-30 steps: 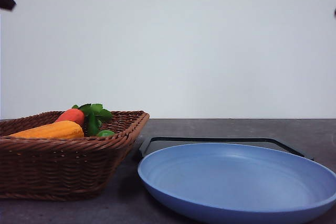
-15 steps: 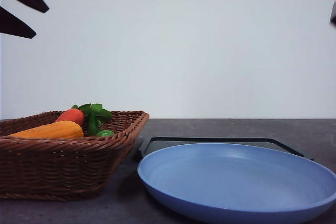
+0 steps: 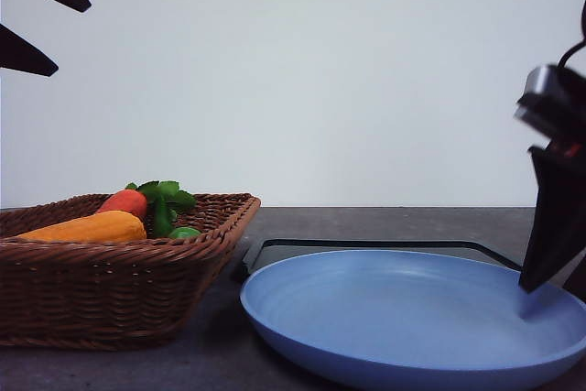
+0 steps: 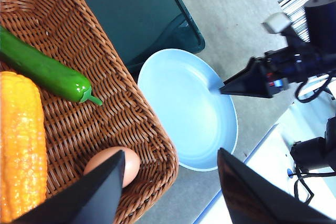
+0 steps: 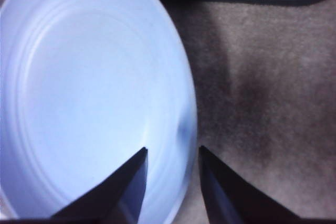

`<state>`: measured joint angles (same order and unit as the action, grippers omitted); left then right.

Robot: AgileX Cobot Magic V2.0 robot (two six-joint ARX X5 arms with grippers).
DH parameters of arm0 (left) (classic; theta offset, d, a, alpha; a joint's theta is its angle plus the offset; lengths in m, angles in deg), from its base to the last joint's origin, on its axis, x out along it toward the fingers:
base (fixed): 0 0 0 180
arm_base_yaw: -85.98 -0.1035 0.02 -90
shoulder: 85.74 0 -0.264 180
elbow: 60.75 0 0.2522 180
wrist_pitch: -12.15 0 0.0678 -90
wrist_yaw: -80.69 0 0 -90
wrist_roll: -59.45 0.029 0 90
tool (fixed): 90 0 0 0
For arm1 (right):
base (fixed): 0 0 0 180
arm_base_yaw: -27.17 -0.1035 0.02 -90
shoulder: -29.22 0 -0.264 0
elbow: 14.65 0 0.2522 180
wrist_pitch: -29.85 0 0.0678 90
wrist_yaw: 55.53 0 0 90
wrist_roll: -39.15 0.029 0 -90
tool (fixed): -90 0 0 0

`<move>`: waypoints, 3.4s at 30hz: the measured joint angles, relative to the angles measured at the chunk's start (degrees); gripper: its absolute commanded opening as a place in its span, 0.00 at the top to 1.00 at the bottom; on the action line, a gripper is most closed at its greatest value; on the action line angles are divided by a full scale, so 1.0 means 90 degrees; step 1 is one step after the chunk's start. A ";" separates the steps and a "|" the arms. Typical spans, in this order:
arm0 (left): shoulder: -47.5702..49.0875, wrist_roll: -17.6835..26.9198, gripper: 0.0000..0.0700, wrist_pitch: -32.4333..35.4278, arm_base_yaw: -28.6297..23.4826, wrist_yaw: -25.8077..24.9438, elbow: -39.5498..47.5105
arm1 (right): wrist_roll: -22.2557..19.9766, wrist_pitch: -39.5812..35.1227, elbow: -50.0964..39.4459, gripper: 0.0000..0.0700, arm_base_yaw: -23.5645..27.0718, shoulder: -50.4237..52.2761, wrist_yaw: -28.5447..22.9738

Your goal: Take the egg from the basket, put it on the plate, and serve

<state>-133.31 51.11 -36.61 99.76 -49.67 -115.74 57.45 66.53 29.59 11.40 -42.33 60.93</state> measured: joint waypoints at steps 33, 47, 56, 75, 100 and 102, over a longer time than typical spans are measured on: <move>-0.2490 0.2352 0.39 -0.1646 0.2110 0.2683 -0.1765 | 0.0112 0.2121 0.0002 1.00 0.0289 0.3145 0.0017; -0.4708 0.3154 0.39 -0.2386 0.2611 0.3491 -0.2873 | 0.0164 0.2378 0.0724 1.00 0.0464 0.4240 0.0017; -0.4942 0.3416 0.39 -0.2507 0.2613 0.3492 -0.2874 | 0.0163 0.2376 0.0804 1.00 0.0464 0.4280 0.0015; -0.5591 0.3817 0.62 -0.2375 0.2616 0.3461 -0.2875 | 0.0108 0.2374 0.0806 1.00 0.0464 0.4280 0.0017; -0.5591 0.2652 0.76 -0.3643 0.2560 0.3461 -0.5520 | 0.0020 0.2615 0.0821 1.00 0.0464 0.3298 -0.0139; -0.5591 0.2394 0.76 -0.3678 0.2563 0.3452 -0.5928 | 0.0017 0.2616 0.0821 1.00 0.0464 0.2971 -0.0113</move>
<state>-183.62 72.66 -69.72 122.83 -18.60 -169.09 57.60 90.07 36.98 15.58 -15.59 59.91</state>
